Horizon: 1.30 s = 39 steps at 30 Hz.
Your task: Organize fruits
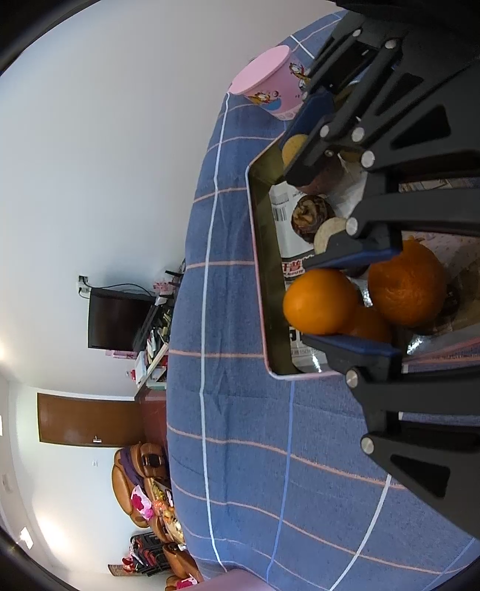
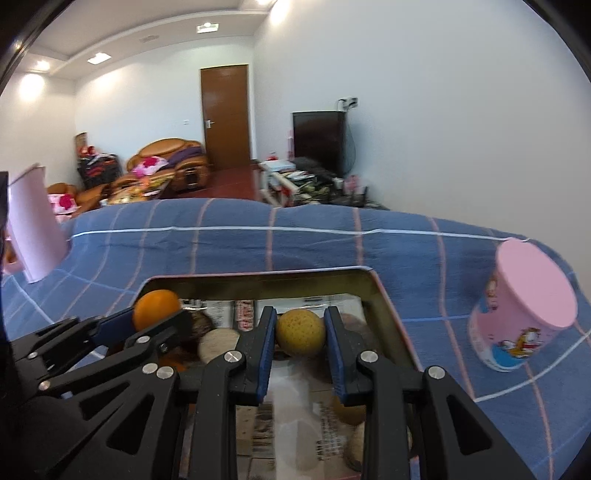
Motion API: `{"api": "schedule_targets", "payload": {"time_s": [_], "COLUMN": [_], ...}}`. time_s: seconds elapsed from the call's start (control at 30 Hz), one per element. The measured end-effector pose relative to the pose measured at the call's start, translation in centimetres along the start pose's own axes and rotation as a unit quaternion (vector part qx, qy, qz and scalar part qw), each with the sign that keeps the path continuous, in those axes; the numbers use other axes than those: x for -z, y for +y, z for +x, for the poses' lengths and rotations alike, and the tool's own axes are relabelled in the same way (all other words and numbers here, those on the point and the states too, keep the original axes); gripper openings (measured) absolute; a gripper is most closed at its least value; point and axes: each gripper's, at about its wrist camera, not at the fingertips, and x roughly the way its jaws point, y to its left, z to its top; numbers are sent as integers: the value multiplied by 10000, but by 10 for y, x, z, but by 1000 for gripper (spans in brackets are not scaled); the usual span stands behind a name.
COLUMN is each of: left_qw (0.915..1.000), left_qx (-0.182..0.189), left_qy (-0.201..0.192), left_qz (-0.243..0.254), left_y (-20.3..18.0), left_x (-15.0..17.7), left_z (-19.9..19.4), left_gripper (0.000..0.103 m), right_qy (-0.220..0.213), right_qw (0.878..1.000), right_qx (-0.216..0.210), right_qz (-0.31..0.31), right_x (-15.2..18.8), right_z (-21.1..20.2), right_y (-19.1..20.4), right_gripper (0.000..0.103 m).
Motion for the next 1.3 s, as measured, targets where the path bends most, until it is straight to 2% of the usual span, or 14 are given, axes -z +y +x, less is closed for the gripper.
{"api": "schedule_targets", "payload": {"time_s": [0.2, 0.4, 0.5, 0.57, 0.6, 0.63, 0.67, 0.7, 0.73, 0.77, 0.83, 0.93, 1.17, 1.3], "left_qw": [10000, 9998, 9994, 9988, 9982, 9973, 9961, 9950, 9938, 9929, 9919, 9911, 9880, 9850], "left_qx": [-62, -135, -168, -230, -337, -467, -573, -643, -675, -633, -538, -618, -763, -879], "left_qy": [-53, -119, -224, -355, -440, -548, -659, -766, -885, -992, -1109, -1143, -1337, -1483], "left_qz": [57, 98, 200, 226, 209, 171, 118, 49, -50, -150, -299, -284, -106, 9], "left_y": [-1, -2, -5, -7, -6, -5, -2, 1, 6, 11, 19, 23, 24, 22], "left_x": [2, 3, 4, 5, 6, 6, 6, 6, 7, 8, 11, 15, 26, 34], "left_z": [-5, -10, -15, -20, -23, -27, -31, -36, -41, -45, -53, -58, -74, -84], "left_gripper": [37, 45, 54, 69, 74, 83, 93, 98, 103, 103, 103, 103, 103, 103], "right_qy": [35, -72, -254, -419, -504, -576, -661, -786, -952, -1166, -1482, -1729, -1766, -1943], "right_qw": [9997, 9992, 9989, 9980, 9974, 9969, 9962, 9950, 9930, 9898, 9842, 9786, 9783, 9741], "right_qx": [-208, -304, -216, -136, -89, -36, 46, 157, 266, 339, 375, 438, 697, 866], "right_qz": [155, 249, 342, 453, 502, 531, 558, 597, 653, 742, 894, 1028, 830, 763], "right_x": [2, 5, 6, 7, 7, 7, 7, 6, 7, 9, 11, 17, 22, 29], "right_z": [-2, -10, -17, -24, -27, -29, -32, -37, -42, -49, -61, -74, -86, -101], "right_y": [-3, -10, -14, -19, -21, -22, -23, -25, -27, -30, -34, -36, -18, -11], "right_gripper": [30, 30, 30, 30, 30, 32, 40, 45, 56, 68, 81, 82, 82, 82]}}
